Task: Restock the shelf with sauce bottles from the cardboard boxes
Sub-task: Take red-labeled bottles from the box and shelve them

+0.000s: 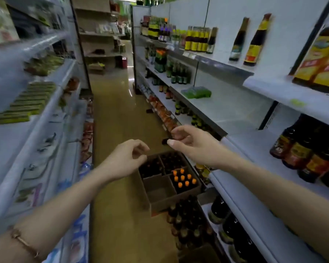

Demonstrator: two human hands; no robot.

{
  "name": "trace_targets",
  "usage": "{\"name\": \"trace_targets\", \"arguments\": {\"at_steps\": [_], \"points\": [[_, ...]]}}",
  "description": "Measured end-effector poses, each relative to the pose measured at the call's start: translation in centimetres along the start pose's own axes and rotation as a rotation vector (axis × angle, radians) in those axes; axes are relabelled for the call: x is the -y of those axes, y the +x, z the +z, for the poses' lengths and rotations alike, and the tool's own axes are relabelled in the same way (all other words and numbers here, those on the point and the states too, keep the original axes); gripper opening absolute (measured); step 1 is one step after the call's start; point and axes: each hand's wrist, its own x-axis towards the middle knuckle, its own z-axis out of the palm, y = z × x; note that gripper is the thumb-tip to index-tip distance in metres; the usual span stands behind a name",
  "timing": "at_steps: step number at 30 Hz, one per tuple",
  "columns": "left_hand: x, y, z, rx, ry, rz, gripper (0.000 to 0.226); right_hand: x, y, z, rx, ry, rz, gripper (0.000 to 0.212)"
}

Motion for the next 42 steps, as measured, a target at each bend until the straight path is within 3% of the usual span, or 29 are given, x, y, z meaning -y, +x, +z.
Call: {"name": "trace_targets", "arguments": {"at_steps": [12,21,34,42], "points": [[13.8,23.6,-1.3,0.098,0.076,-0.179,0.016,-9.8,29.2,3.6,0.183,0.071,0.121,0.058],[21.1,37.6,0.2,0.118,0.005,-0.192,0.015,-15.7,43.0,5.3,0.229,0.116,0.233,0.058],[43.0,56.0,10.2,0.648,0.012,-0.345,0.026,-30.0,61.3,18.6,0.291,0.264,0.618,0.063],[55.2,59.7,23.0,0.787,0.090,-0.435,0.038,-41.9,64.3,33.1,0.384,0.255,0.729,0.062]]}}
